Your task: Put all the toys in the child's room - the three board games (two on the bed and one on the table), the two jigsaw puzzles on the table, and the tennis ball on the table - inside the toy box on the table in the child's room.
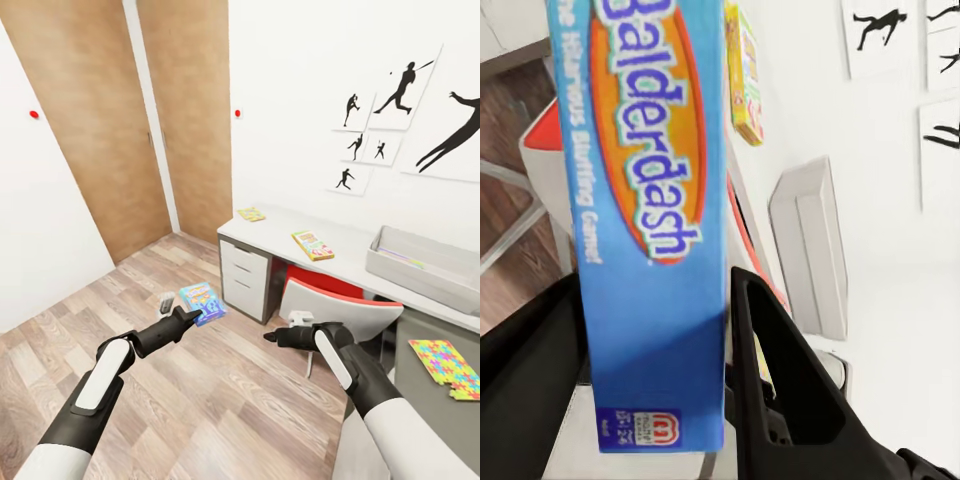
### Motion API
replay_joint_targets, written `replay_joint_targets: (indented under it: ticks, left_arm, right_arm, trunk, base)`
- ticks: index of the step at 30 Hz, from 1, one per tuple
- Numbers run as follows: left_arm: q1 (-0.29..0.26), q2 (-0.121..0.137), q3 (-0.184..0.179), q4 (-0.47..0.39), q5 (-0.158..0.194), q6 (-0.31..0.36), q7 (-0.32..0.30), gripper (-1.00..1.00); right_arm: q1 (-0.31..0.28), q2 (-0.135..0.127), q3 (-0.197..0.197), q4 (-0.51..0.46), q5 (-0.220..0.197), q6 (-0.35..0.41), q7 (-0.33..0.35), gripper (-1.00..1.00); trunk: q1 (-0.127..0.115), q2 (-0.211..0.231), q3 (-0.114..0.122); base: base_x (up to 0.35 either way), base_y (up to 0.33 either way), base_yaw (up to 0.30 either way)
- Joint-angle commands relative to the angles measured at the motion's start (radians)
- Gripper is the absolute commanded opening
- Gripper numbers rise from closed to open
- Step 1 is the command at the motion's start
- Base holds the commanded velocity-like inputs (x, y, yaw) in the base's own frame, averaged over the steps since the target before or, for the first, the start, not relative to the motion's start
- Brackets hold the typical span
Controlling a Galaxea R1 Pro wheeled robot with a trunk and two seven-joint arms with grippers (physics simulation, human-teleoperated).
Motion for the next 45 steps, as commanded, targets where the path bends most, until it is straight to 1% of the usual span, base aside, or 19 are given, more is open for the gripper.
replay_joint_targets:
  ticks: [1, 16, 22, 30, 38, 45]
  left_arm:
    - [-0.001, 0.0, -0.001, 0.0, 0.006, 0.002, 0.0, -1.0]
    - [-0.001, 0.0, -0.001, -0.001, 0.006, 0.002, 0.0, -1.0]
    - [-0.001, 0.0, -0.004, -0.004, 0.006, 0.002, -0.002, -1.0]
    - [-0.001, 0.0, -0.005, -0.005, 0.003, 0.002, -0.002, -1.0]
    - [-0.001, -0.002, -0.005, -0.005, -0.022, 0.002, -0.003, -1.0]
    - [-0.001, -0.002, -0.004, -0.005, -0.029, 0.002, -0.003, -1.0]
  right_arm:
    - [-0.001, -0.001, 0.001, -0.001, 0.007, 0.004, 0.006, 1.0]
    - [-0.001, -0.001, 0.0, -0.001, 0.007, 0.005, 0.006, 1.0]
    - [-0.001, -0.001, -0.001, -0.001, 0.007, 0.005, 0.006, 1.0]
    - [-0.001, -0.006, -0.007, -0.002, 0.006, 0.001, 0.007, 1.0]
    - [-0.001, -0.011, -0.012, -0.007, 0.005, -0.003, 0.008, 1.0]
    - [-0.001, -0.012, -0.015, -0.009, 0.005, -0.003, 0.009, 1.0]
  trunk:
    - [0.0, -0.001, -0.001]
    - [0.0, -0.001, -0.001]
    - [0.0, -0.001, -0.001]
    - [0.0, -0.001, -0.001]
    - [0.0, -0.001, -0.001]
    - [0.0, -0.001, -0.001]
  base:
    - [0.05, 0.032, 0.281]
    - [0.017, 0.011, 0.278]
    - [0.057, 0.001, 0.152]
    - [0.237, 0.0, 0.047]
    - [0.311, -0.01, 0.011]
    - [0.327, -0.035, 0.003]
